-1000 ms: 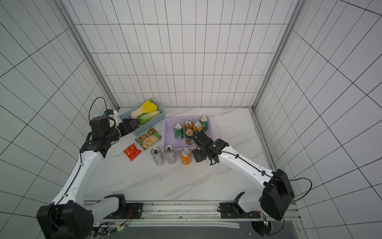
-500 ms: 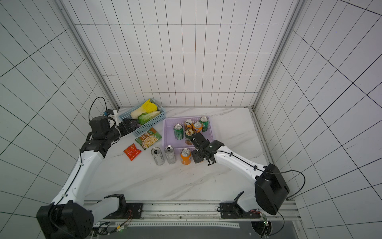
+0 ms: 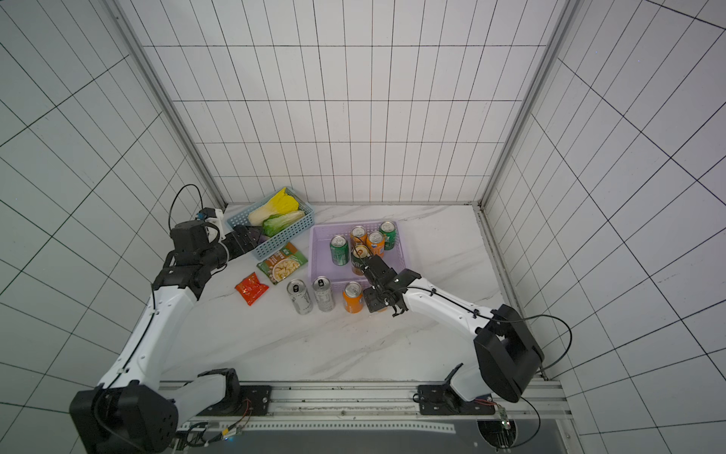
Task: Take out the drinks from the basket
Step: Place the drink at the center of the board, then pick up the drink from the basket.
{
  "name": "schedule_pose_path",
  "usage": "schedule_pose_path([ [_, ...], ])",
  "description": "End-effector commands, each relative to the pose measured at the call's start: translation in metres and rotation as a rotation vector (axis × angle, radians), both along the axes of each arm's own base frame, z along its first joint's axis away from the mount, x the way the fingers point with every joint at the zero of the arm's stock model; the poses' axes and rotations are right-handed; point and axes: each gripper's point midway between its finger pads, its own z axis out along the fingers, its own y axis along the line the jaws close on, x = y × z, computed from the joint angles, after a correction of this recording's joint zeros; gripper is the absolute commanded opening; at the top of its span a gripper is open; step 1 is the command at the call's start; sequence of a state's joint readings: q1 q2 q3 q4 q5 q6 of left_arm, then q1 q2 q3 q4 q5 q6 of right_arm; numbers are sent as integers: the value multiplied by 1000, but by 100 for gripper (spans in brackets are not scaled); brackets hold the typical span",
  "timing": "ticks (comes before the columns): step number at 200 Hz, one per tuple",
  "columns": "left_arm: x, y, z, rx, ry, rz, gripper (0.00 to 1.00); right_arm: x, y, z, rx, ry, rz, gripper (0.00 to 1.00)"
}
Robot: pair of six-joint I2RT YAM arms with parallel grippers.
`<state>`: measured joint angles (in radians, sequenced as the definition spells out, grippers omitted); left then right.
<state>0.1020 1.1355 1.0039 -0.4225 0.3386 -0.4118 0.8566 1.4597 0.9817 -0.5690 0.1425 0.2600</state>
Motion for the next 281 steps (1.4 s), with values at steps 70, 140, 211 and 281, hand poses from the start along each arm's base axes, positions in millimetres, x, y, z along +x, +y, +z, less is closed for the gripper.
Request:
schedule_pose_path([
  [70, 4, 0, 1, -7, -9, -7, 98, 6, -1, -11, 13, -4, -28, 73],
  [140, 4, 0, 1, -9, -9, -7, 98, 7, -7, 1, 12, -34, -31, 87],
  [211, 4, 1, 1, -10, -9, -6, 98, 10, -8, 41, 122, -26, -27, 97],
  [281, 4, 1, 1, -12, -8, -9, 98, 38, 3, 70, 184, -28, 4, 99],
])
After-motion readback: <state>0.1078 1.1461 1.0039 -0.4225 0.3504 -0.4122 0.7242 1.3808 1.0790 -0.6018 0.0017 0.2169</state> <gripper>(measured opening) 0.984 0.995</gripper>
